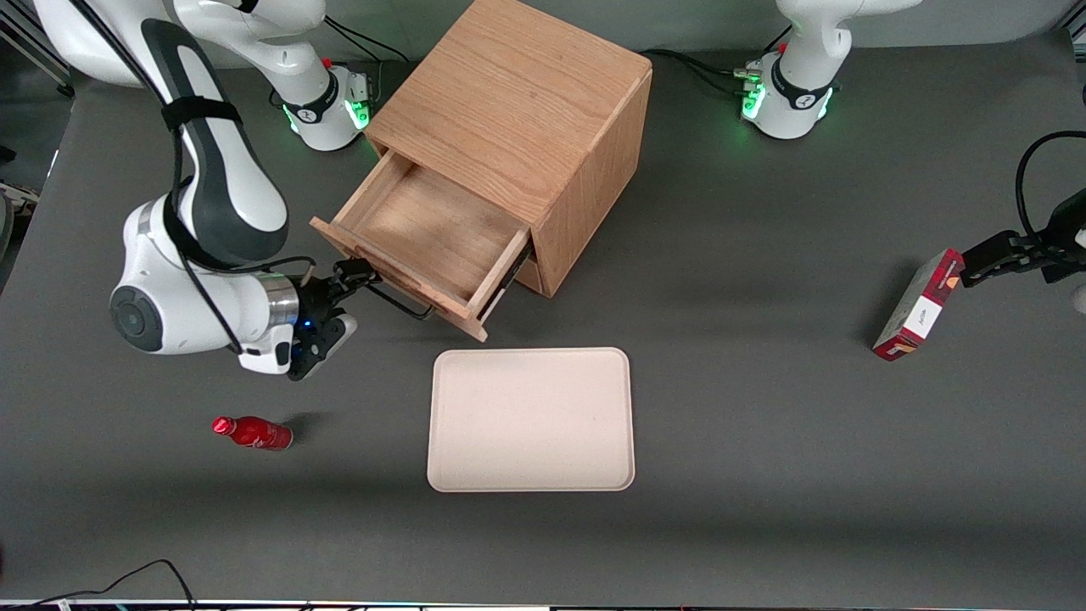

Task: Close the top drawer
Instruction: 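Push the drawer into the wooden cabinet with the right gripper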

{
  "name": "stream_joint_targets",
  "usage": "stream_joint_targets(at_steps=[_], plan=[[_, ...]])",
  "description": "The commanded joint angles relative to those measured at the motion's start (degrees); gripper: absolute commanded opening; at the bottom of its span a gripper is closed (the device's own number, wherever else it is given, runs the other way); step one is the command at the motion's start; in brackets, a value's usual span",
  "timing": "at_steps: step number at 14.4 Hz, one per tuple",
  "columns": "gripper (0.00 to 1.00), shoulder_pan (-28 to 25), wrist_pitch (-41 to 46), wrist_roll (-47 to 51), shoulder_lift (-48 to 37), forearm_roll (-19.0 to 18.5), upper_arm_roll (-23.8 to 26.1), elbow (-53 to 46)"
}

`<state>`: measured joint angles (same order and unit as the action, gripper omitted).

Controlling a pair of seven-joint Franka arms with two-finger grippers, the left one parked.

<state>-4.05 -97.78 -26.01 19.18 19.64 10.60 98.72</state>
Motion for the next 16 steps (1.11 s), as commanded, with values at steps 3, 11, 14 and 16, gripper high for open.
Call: stream_joint_targets(at_steps=[3, 11, 14, 16], plan=[[1.00, 0.0, -3.3, 2.9, -5.8, 1.9, 2.7, 7.7], [1.00, -0.1, -7.1, 7.9, -12.0, 5.1, 6.5, 15.6], [1.00, 0.0, -8.7, 10.5, -13.6, 5.7, 8.6, 18.0], [1.00, -0.1, -11.1, 11.0, -15.0, 8.1, 9.8, 20.9]])
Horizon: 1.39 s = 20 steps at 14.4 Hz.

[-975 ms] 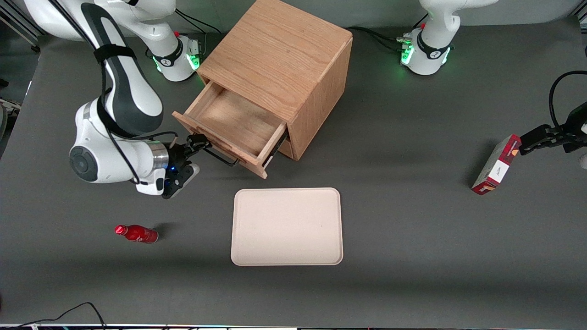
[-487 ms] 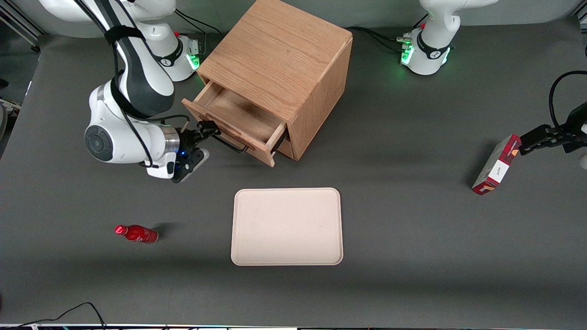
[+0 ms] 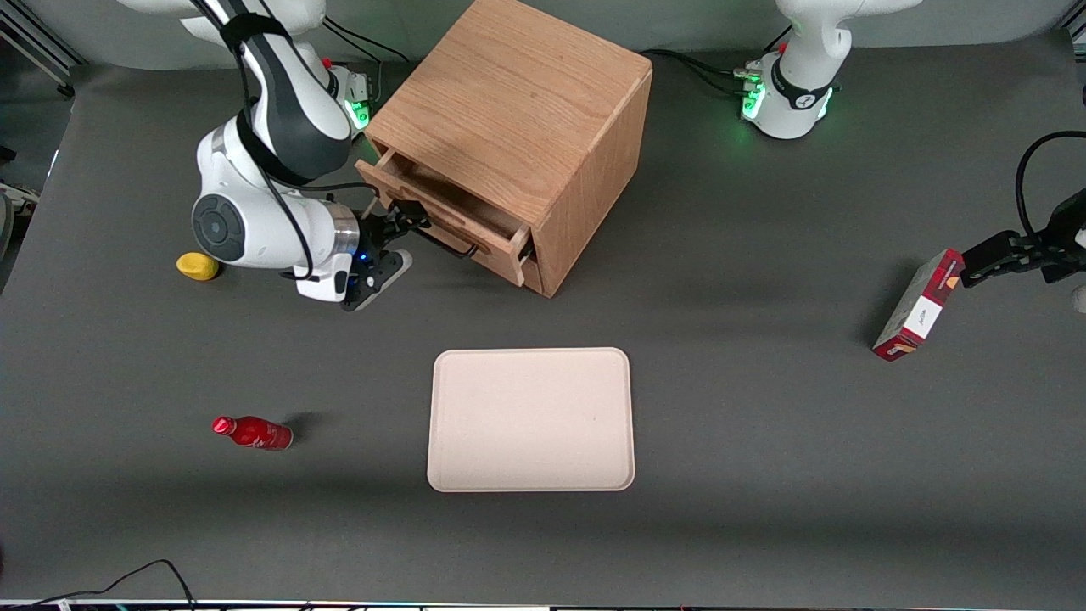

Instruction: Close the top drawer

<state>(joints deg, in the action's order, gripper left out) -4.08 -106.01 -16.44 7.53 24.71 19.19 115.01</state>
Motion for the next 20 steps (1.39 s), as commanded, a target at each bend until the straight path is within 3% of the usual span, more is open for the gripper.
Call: stream_joint_targets(at_steps=[1, 11, 17, 20], plan=[[1.00, 0.0, -3.4, 1.4, -3.8, 3.2, 1.4, 5.5], [1.00, 0.0, -3.3, 5.3, -8.0, 3.2, 4.3, 9.1], [1.00, 0.3, -1.1, 5.3, -7.3, 2.2, 3.7, 4.4], [1.00, 0.7, 3.2, 5.4, -7.3, -1.7, 3.0, -1.4]])
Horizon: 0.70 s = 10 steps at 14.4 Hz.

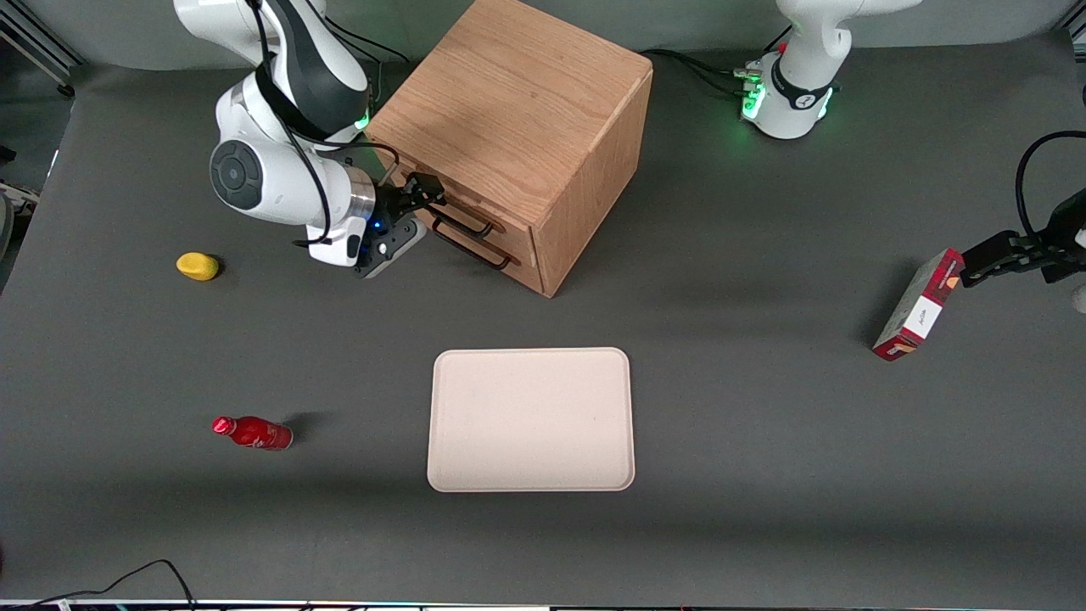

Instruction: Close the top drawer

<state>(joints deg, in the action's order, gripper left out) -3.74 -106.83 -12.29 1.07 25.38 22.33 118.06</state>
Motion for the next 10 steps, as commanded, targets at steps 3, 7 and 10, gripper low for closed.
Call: stream_joint_targets(at_steps=[3, 7, 10], plan=[[1.00, 0.2, 11.4, 5.9, -1.3, -8.7, -3.0, -14.3], [1.00, 0.4, 23.2, 23.0, -4.3, -20.1, -3.1, -26.1], [1.00, 0.1, 33.7, 27.6, -5.7, -26.7, -8.6, -34.0]])
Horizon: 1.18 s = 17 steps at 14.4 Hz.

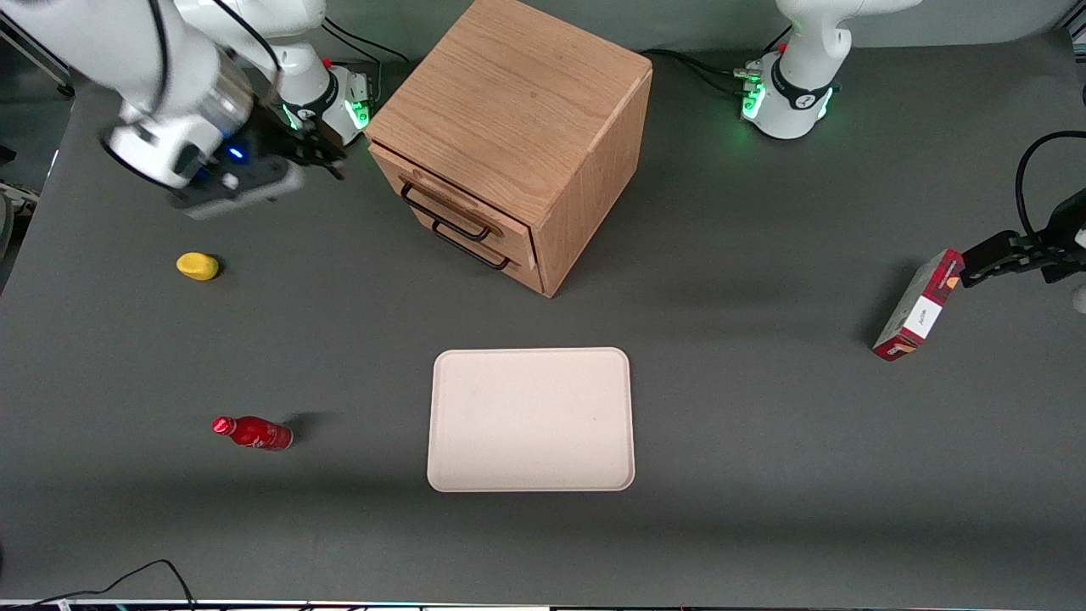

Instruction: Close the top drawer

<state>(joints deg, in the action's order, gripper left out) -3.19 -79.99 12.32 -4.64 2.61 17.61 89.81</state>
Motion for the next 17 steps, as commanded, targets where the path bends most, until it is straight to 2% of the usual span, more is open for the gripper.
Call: stream_joint_targets(at_steps=[1, 4, 8, 10, 12, 17], plan=[[1.00, -0.2, 10.1, 2.9, 0.4, -4.2, -6.4, -8.3], [1.00, -0.4, 11.5, 2.8, 0.1, -4.1, -13.5, -10.4], [1.00, -0.3, 9.1, 3.2, -1.6, -3.3, -14.3, -7.4], [1.00, -0.2, 3.6, 3.6, -4.9, -2.9, -14.7, -0.5], [1.00, -0.3, -2.0, 3.0, -9.0, -2.8, -17.3, 7.9], [1.00, -0.3, -3.2, 2.9, -8.4, -2.9, -18.9, 8.2]])
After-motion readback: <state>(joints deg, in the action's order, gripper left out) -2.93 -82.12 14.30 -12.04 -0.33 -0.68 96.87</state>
